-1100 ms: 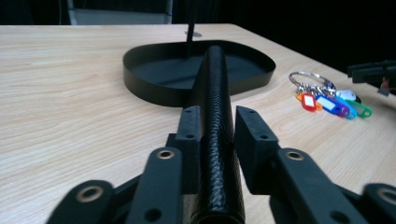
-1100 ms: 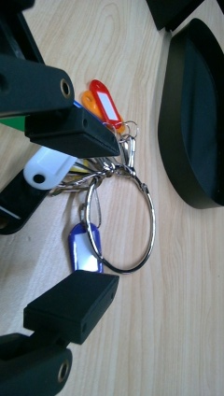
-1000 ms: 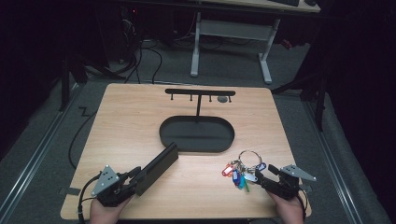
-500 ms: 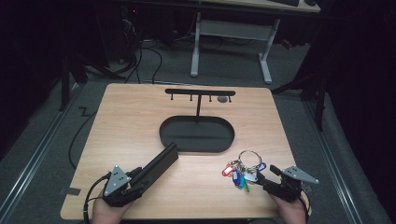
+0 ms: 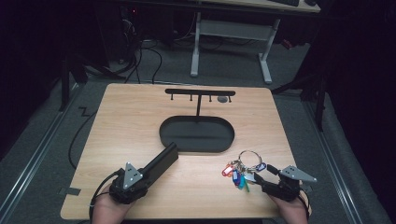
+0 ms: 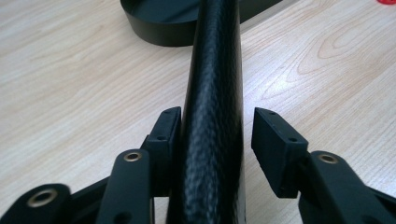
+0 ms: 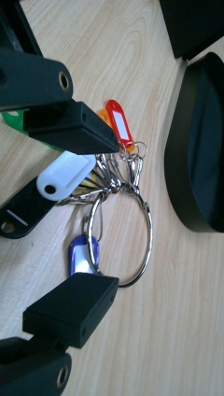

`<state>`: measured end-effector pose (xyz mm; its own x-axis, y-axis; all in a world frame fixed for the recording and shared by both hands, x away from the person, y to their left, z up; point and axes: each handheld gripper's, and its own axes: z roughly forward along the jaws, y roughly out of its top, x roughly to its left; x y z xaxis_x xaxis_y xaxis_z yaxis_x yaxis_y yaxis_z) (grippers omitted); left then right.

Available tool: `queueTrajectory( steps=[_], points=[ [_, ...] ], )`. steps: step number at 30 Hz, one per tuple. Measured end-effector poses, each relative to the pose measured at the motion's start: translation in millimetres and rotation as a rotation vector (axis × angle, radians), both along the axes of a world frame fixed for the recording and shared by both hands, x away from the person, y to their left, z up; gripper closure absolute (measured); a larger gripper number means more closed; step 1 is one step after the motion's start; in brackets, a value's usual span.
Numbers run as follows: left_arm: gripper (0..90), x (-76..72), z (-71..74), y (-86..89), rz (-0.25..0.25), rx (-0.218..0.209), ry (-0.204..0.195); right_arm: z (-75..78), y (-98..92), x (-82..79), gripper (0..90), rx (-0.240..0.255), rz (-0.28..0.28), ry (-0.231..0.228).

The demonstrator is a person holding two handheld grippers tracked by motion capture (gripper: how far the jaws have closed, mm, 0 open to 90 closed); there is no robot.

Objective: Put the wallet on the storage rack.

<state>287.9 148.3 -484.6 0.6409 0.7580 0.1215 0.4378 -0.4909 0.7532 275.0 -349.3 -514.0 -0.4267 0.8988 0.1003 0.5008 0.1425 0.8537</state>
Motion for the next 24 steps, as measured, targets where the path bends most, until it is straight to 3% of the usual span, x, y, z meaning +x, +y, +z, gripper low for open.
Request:
queueTrajectory(
  steps=[5, 8, 11, 17, 24],
  points=[
    [56.1, 2.9, 13.7, -5.9, -0.016, 0.067, -0.015, -0.1, 2.2, 2.0, 30.3, 0.001, 0.013, 0.018],
    [53.1, 4.7, 24.5, -8.4, -0.029, 0.125, -0.024, -0.3, 2.7, 2.8, 30.5, 0.003, 0.026, 0.022],
    [50.7, 5.6, 37.4, -11.7, -0.048, 0.156, -0.031, -0.2, 4.1, 5.4, 30.6, 0.007, 0.031, 0.025],
    [50.3, 16.8, 43.5, -15.0, -0.073, 0.182, 0.043, 3.6, 9.1, 6.5, 30.7, 0.009, 0.034, 0.017],
    [48.1, 24.0, 38.8, -25.7, -0.09, 0.246, 0.072, 3.7, 8.9, 13.3, 30.9, 0.022, 0.034, 0.022]
  ],
)
